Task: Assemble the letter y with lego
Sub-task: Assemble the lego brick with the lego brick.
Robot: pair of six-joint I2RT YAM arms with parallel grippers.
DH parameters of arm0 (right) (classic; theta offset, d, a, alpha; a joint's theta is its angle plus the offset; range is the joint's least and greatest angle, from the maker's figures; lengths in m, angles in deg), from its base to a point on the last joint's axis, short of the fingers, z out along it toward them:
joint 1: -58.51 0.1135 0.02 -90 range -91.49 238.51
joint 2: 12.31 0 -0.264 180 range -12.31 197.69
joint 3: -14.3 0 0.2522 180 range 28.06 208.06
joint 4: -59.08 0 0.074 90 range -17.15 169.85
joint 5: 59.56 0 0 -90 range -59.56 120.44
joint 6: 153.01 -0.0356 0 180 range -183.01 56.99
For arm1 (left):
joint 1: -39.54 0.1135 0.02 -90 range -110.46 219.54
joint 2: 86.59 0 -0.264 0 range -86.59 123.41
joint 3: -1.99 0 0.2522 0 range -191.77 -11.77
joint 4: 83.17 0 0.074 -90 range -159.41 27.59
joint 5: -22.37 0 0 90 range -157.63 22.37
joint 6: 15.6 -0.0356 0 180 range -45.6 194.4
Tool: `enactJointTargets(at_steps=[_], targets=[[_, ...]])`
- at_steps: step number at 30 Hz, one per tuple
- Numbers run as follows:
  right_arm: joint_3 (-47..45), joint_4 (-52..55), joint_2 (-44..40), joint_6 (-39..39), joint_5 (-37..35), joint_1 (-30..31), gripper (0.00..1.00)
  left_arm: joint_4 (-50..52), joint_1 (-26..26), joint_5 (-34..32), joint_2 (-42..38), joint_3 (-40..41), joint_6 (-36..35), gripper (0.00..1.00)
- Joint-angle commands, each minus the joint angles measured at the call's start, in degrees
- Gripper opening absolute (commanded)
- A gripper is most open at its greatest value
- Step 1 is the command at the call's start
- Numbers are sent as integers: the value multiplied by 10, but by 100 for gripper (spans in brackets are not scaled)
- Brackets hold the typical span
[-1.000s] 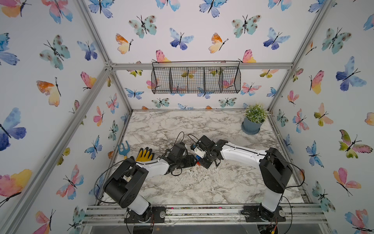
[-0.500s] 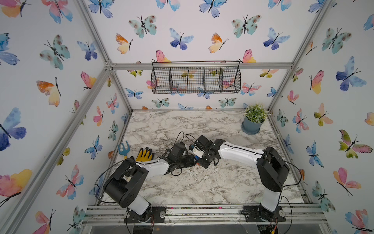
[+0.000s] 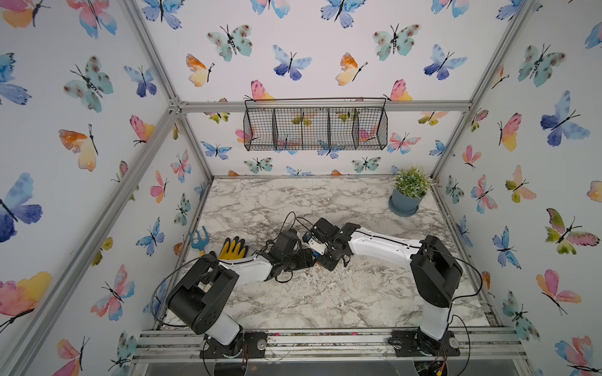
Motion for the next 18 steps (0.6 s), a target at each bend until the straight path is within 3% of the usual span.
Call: enactJointTargets(at_steps=[1, 18], targets=[[4, 28, 34, 9, -7, 9, 28, 65, 0, -22, 15, 34, -1, 71], [41, 61, 63, 1, -16, 11, 28, 44, 5, -6, -3, 55, 1, 72]])
